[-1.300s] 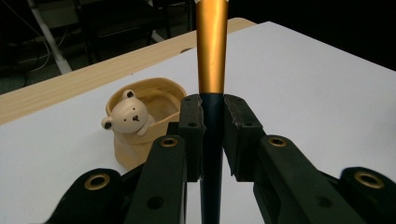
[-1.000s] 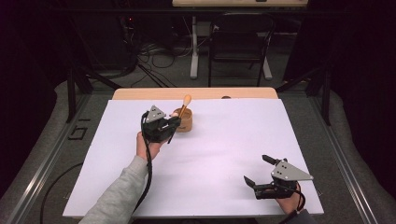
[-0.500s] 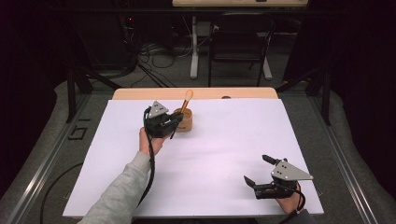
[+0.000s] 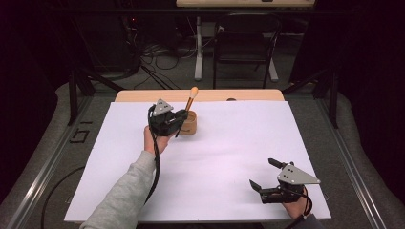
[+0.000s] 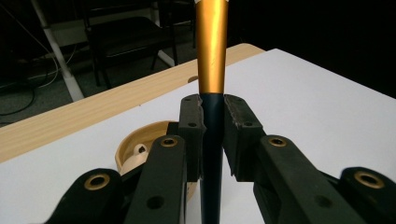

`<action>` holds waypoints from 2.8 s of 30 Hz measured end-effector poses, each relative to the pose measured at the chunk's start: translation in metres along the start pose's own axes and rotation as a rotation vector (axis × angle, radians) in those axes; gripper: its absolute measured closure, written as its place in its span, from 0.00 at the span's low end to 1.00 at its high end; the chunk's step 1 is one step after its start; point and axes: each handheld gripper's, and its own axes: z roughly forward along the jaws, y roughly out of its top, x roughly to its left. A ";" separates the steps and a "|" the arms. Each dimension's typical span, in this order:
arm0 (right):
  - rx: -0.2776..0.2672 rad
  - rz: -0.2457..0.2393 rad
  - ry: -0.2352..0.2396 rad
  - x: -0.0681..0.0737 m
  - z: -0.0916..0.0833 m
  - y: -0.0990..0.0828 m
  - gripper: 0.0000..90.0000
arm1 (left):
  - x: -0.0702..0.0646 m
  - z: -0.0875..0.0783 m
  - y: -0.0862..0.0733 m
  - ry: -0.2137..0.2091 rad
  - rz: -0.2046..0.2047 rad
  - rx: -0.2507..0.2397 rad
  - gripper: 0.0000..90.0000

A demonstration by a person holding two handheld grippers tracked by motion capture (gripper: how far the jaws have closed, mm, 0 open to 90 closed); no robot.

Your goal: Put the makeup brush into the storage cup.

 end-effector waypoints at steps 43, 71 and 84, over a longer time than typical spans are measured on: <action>0.001 0.001 0.003 0.000 0.000 0.000 0.04 | 0.010 0.027 0.019 0.063 -0.015 -0.096 0.87; -0.007 0.003 -0.001 0.000 -0.002 -0.001 0.04 | 0.008 0.055 0.015 0.094 -0.042 -0.190 0.87; -0.008 0.003 -0.002 0.000 -0.002 -0.001 0.04 | 0.015 0.064 0.008 0.135 -0.057 -0.196 0.87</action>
